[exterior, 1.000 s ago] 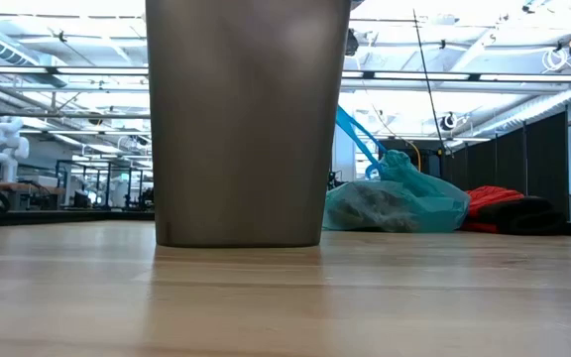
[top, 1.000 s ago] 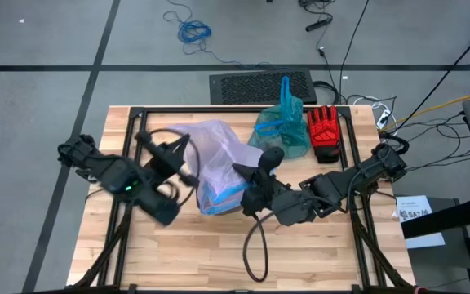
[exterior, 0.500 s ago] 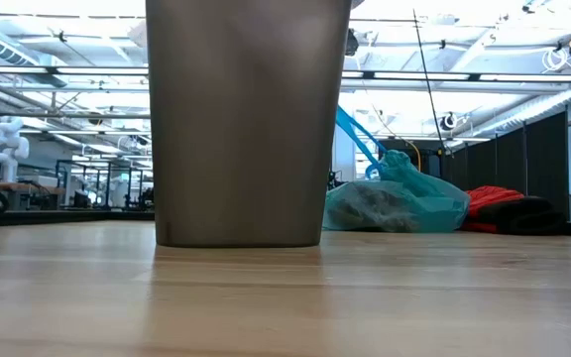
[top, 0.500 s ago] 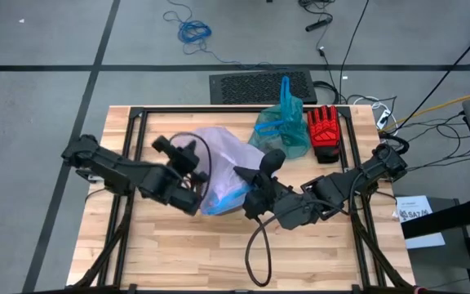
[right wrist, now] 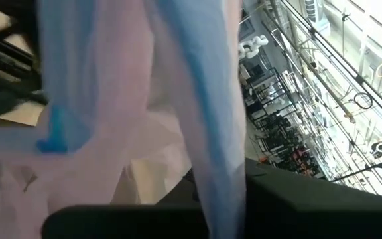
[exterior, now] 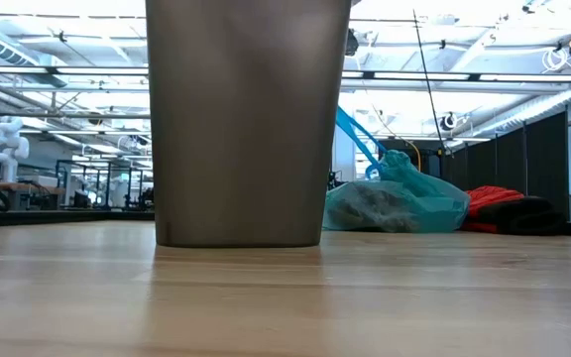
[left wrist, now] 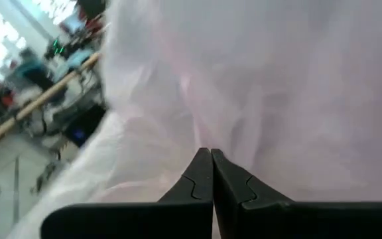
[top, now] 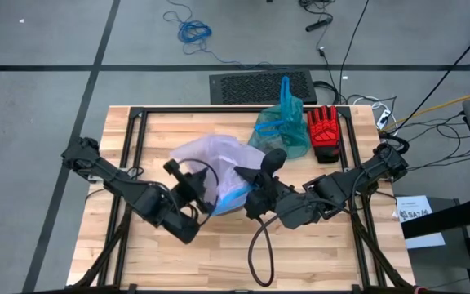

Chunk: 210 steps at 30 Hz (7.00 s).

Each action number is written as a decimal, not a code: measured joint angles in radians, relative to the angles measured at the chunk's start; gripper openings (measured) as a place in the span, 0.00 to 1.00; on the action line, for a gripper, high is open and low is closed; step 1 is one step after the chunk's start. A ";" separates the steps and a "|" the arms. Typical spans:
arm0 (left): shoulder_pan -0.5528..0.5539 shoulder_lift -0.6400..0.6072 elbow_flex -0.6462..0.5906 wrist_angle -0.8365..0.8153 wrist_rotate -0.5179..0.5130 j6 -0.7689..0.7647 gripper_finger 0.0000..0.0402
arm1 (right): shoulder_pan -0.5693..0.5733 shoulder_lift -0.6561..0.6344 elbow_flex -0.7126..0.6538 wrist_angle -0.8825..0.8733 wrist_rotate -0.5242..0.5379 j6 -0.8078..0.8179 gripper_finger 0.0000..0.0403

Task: Place trash/remove bag and relplace
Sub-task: Insert the pink trash bag into the black trash bin

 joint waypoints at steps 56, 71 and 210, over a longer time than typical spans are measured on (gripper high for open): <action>0.271 -0.019 -0.218 0.317 0.483 0.106 0.00 | -0.025 -0.002 0.000 -0.097 -0.152 0.102 0.00; 0.115 -0.185 -0.118 0.302 0.348 0.164 0.00 | -0.135 0.000 0.000 -0.095 -0.421 0.145 0.00; -0.198 -0.506 -0.480 0.921 0.105 0.949 0.07 | -0.526 0.220 0.000 -0.101 -1.116 0.327 0.50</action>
